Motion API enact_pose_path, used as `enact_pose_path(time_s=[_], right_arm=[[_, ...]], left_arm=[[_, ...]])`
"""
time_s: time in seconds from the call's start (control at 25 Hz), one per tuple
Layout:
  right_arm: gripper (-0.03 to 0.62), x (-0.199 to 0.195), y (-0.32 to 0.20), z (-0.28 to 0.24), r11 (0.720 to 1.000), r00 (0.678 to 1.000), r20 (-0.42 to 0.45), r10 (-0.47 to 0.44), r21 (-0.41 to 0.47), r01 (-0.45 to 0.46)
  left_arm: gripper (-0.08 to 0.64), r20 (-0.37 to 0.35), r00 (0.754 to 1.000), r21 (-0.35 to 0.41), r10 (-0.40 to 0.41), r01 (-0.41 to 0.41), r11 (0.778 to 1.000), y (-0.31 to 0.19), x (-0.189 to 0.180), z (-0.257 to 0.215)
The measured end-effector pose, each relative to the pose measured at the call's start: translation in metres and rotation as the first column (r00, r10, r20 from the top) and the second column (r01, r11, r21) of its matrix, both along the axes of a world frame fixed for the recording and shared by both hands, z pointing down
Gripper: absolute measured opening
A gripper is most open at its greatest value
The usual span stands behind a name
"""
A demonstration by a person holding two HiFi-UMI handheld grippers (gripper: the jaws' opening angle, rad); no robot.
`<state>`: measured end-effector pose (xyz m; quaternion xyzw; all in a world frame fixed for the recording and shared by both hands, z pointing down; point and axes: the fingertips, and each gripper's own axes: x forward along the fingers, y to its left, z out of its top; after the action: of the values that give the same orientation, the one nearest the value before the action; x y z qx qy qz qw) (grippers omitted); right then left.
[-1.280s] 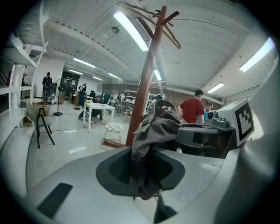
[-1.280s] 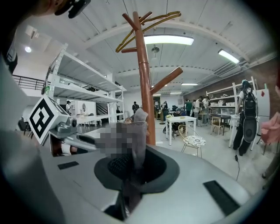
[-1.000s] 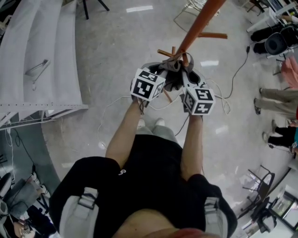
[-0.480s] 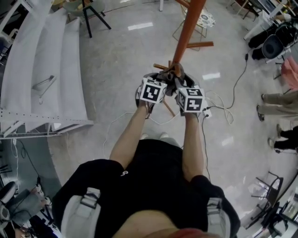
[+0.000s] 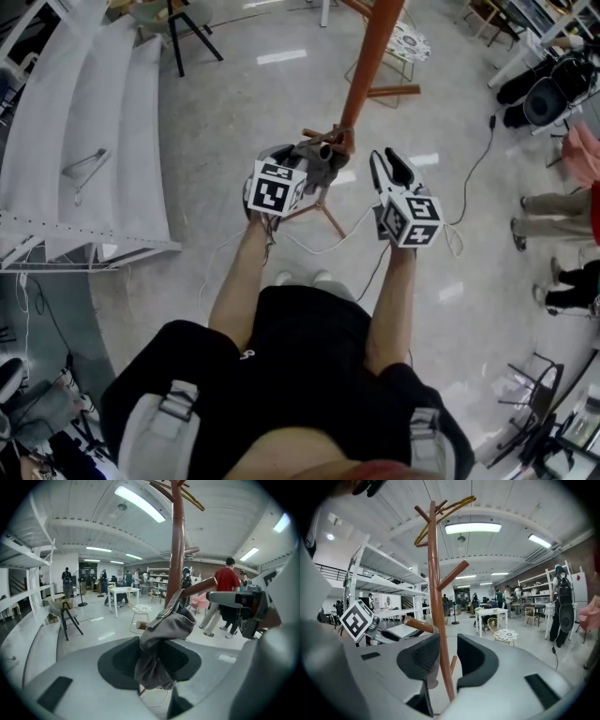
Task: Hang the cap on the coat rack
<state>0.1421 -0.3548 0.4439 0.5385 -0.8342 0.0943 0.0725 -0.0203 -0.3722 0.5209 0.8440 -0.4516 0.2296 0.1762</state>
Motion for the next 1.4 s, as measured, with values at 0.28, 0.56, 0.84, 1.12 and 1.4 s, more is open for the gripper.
enact_pose_path(time_s=[0.28,0.56,0.84,1.12,1.4], right_arm=[[0.082,0.001,0.014,-0.028,0.997,1.0,0.011,-0.025,0.069,0.024],[0.007,0.003,0.001,-0.109,0.964,0.994,0.103,-0.027,0.267,-0.001],[-0.006,-0.009,0.012,-0.145,0.948,0.991,0.136,-0.006,0.317,-0.038],[-0.006,-0.013,0.03,-0.122,0.953,1.0,0.004,-0.001,0.302,0.0],[-0.006,0.0,0.028,-0.119,0.954,1.0,-0.001,-0.005,0.301,0.005]], left_arm=[[0.12,0.21,0.961,-0.049,0.181,-0.175,0.983,0.022,-0.006,-0.017],[0.0,-0.288,0.951,0.314,0.112,-0.017,0.949,0.011,0.025,-0.168],[-0.002,-0.419,0.9,0.481,0.116,0.112,0.87,0.018,0.05,-0.255],[-0.002,-0.236,0.971,0.469,-0.034,0.144,0.871,0.026,0.051,-0.217],[-0.002,-0.272,0.962,0.565,0.013,0.149,0.812,0.035,0.05,-0.228]])
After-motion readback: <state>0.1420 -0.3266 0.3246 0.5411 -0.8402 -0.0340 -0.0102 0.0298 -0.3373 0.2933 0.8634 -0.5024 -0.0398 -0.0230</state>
